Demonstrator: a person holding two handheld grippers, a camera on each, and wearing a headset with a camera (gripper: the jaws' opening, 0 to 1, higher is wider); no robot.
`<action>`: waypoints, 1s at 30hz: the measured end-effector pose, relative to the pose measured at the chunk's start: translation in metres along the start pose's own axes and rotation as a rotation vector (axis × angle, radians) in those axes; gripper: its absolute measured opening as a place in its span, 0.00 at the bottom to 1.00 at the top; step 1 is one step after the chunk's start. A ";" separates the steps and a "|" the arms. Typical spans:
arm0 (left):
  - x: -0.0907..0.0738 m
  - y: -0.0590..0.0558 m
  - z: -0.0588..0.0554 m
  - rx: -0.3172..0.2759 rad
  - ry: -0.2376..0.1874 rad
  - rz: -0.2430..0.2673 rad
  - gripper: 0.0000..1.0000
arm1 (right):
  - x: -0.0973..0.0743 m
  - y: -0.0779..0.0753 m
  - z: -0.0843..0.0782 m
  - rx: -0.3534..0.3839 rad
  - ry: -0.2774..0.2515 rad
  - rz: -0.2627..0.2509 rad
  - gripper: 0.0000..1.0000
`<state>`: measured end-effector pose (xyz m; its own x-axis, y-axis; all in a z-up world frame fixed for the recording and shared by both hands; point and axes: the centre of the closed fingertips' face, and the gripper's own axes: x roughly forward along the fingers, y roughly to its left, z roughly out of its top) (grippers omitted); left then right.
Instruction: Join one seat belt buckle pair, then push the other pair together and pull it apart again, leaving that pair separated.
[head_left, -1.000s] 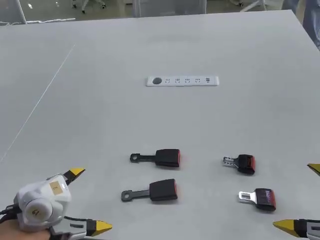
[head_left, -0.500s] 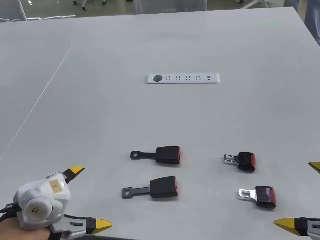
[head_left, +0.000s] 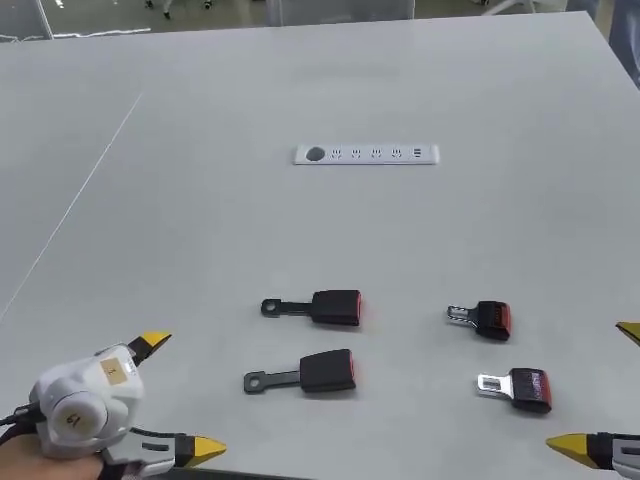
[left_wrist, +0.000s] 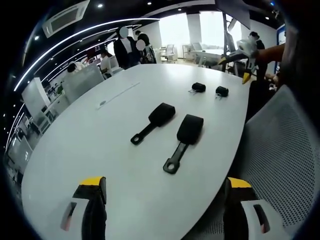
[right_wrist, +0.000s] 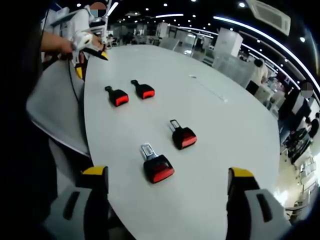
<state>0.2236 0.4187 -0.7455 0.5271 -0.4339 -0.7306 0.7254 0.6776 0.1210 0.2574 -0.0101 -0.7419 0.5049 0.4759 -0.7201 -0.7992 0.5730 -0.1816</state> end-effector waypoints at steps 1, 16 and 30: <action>0.000 -0.001 0.000 -0.003 -0.002 -0.001 1.00 | 0.000 0.000 0.000 0.001 0.000 -0.001 1.00; 0.001 -0.002 0.002 0.005 -0.007 0.000 1.00 | -0.001 0.002 0.001 -0.005 -0.002 0.000 1.00; 0.006 -0.003 0.004 0.012 -0.013 -0.015 1.00 | 0.002 0.004 0.003 -0.005 0.010 0.005 0.99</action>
<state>0.2261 0.4121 -0.7475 0.5220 -0.4520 -0.7234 0.7387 0.6635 0.1185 0.2562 -0.0047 -0.7418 0.4979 0.4722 -0.7274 -0.8032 0.5674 -0.1814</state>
